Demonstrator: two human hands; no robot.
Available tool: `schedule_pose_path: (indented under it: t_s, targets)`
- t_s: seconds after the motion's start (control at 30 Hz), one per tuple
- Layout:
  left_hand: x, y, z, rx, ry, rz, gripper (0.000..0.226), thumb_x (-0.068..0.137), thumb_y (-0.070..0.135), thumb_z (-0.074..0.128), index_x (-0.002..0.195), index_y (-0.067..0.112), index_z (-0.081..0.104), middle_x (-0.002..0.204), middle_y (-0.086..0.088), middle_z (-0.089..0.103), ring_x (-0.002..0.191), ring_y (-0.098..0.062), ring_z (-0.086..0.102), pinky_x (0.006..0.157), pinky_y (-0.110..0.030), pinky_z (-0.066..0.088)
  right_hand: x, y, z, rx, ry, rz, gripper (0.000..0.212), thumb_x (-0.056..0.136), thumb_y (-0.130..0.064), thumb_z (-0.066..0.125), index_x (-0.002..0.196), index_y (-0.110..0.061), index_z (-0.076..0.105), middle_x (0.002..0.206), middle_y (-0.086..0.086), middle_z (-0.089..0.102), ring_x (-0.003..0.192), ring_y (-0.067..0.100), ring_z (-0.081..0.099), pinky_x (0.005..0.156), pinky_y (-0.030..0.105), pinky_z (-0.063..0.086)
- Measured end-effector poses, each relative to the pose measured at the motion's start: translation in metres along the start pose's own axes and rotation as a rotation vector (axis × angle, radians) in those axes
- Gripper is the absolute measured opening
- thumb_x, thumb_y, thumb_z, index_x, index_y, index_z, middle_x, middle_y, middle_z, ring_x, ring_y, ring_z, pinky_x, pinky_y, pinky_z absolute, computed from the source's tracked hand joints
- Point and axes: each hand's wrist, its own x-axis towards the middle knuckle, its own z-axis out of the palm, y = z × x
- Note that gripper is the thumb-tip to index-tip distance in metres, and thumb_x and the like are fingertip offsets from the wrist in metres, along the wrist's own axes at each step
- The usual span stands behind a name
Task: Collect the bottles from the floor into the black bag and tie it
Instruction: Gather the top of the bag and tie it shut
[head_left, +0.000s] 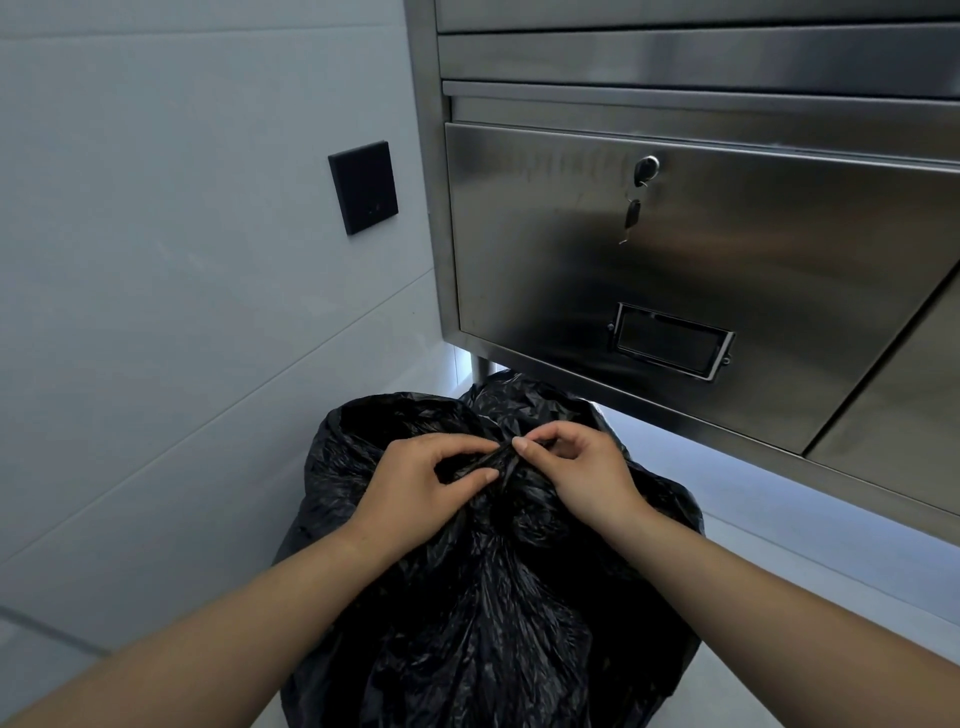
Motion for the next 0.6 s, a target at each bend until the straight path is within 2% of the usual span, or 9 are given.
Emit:
schedule_pose_path:
  t_s: [0.13, 0.3, 0.5, 0.6]
  targets:
    - [0.0031, 0.0021, -0.001, -0.012, 0.019, 0.046, 0.016, 0.077, 0.024, 0.074, 0.092, 0.029, 0.075, 0.08, 0.014, 0.07, 0.08, 0.0, 0.064, 0.072, -0.011, 0.047, -0.0011, -0.0005, -0.0009, 0.024, -0.002, 0.023, 0.01, 0.077, -0.031, 0.073, 0.085, -0.027, 0.071, 0.051, -0.008, 0.058, 0.046, 0.001, 0.052, 0.051, 0.01, 0.041]
    - [0.0048, 0.0039, -0.0002, 0.048, -0.024, 0.124, 0.015, 0.077, 0.02, 0.074, 0.092, 0.023, 0.076, 0.084, 0.009, 0.071, 0.08, 0.0, 0.064, 0.075, -0.015, 0.05, -0.0017, -0.0001, -0.0013, -0.005, 0.005, 0.068, 0.01, 0.075, -0.03, 0.075, 0.079, -0.023, 0.069, 0.06, 0.004, 0.06, 0.054, 0.01, 0.053, 0.059, 0.021, 0.043]
    - [0.004, 0.0021, -0.0004, 0.024, -0.093, 0.064, 0.032, 0.066, 0.039, 0.079, 0.097, 0.03, 0.073, 0.088, 0.013, 0.07, 0.086, 0.003, 0.063, 0.08, -0.01, 0.046, -0.0036, -0.0015, -0.0052, -0.012, -0.074, -0.017, 0.006, 0.079, -0.025, 0.071, 0.074, -0.027, 0.072, 0.063, -0.001, 0.065, 0.059, 0.004, 0.058, 0.064, 0.017, 0.045]
    - [0.0066, -0.0012, -0.0037, 0.064, -0.084, 0.023, 0.028, 0.069, 0.033, 0.079, 0.096, 0.03, 0.074, 0.087, 0.014, 0.07, 0.084, 0.003, 0.063, 0.08, -0.012, 0.046, -0.0045, -0.0056, -0.008, -0.031, -0.179, -0.06, 0.01, 0.083, -0.026, 0.067, 0.09, -0.031, 0.072, 0.085, 0.0, 0.074, 0.08, 0.005, 0.067, 0.08, 0.02, 0.05]
